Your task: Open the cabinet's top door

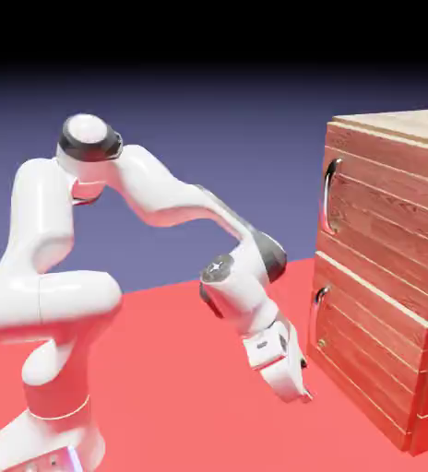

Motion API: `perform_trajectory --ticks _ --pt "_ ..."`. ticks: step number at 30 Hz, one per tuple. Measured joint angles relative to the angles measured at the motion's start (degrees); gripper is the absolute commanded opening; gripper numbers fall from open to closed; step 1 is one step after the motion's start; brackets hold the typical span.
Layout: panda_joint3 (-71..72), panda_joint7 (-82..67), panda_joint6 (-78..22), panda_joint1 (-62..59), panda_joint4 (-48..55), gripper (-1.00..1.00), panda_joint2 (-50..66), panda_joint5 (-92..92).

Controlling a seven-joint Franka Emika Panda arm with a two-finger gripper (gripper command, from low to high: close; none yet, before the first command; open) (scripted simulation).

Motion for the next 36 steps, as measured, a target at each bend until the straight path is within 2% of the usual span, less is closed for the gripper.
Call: perform_trajectory --ticks 13,18,19,21,29,36 --pt "-21.9 -17.4 -6.4 21.9 2.8 0.0 22.9 32.2" --pt "-19.0 -17.5 -6.8 13.4 10.8 0.0 21.7 34.1" --pt "-18.8 -17.5 -6.8 13.0 11.2 -1.0 21.7 34.1" --pt "-18.8 -17.5 -6.8 13.0 11.2 -1.0 21.7 34.1" --pt "-25.7 -21.3 -26.8 19.5 -3.3 -1.0 20.3 30.2" --pt "-32.9 -24.3 -44.2 20.0 -11.9 -1.0 18.7 23.7"
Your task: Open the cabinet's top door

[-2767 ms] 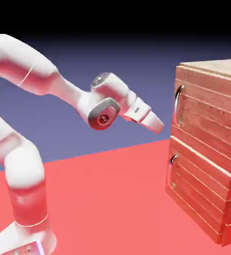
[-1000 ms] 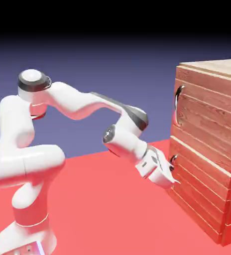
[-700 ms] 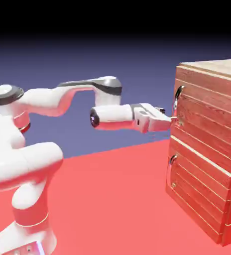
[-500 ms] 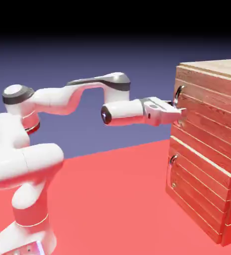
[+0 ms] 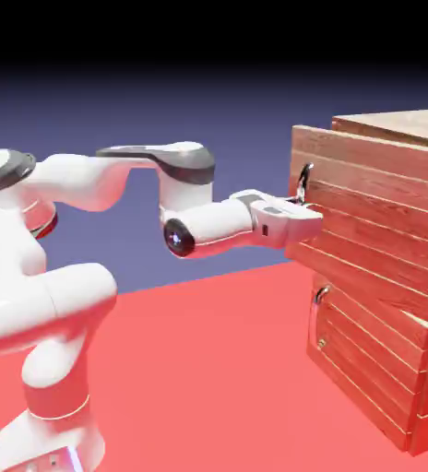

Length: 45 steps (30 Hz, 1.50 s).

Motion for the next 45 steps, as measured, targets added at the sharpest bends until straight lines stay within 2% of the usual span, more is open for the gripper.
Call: perform_trajectory --ticks 7,14,21,26,34,45 --pt "-7.1 -3.7 -17.4 -4.7 -4.5 -1.0 -2.9 -8.7" --pt "-12.9 -9.2 -34.9 -14.0 -4.8 -1.0 -8.5 -19.7" --pt "-15.2 -18.6 -51.8 -27.6 0.0 -1.0 -17.9 -34.6" --pt "-13.3 -27.2 -60.4 -37.9 6.8 -1.0 -26.3 -46.8" --pt "-5.1 -39.6 -65.0 -52.1 21.1 -1.0 -42.2 -66.2" --pt "9.6 -41.7 -58.2 -63.9 35.9 -1.0 -65.0 -84.1"
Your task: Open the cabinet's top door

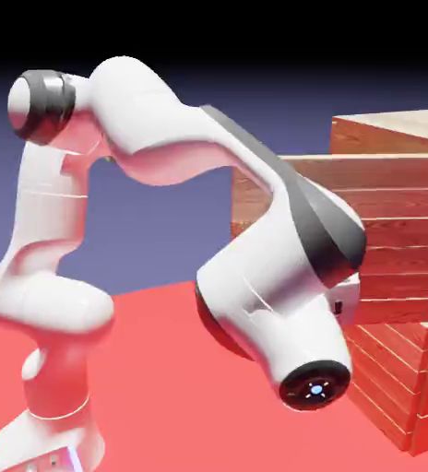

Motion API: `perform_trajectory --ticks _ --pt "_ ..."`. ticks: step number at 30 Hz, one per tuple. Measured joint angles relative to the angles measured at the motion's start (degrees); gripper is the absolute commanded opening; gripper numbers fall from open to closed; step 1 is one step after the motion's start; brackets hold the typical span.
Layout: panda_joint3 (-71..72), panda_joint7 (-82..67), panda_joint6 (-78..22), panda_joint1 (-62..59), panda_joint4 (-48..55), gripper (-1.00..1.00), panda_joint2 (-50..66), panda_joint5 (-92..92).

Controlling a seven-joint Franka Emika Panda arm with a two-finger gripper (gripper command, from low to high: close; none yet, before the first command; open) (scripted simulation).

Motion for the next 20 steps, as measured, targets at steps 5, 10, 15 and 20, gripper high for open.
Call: perform_trajectory --ticks 5,10,15,20 --pt "2.8 3.2 5.4 0.4 3.1 -1.0 -10.4 -5.7" --pt "0.9 7.2 9.7 5.6 6.8 -1.0 -20.8 -11.7" --pt "-2.6 11.7 10.9 12.7 13.1 -1.0 -31.2 -18.2" --pt "-6.2 16.4 8.7 20.5 22.3 1.0 -41.2 -24.5"
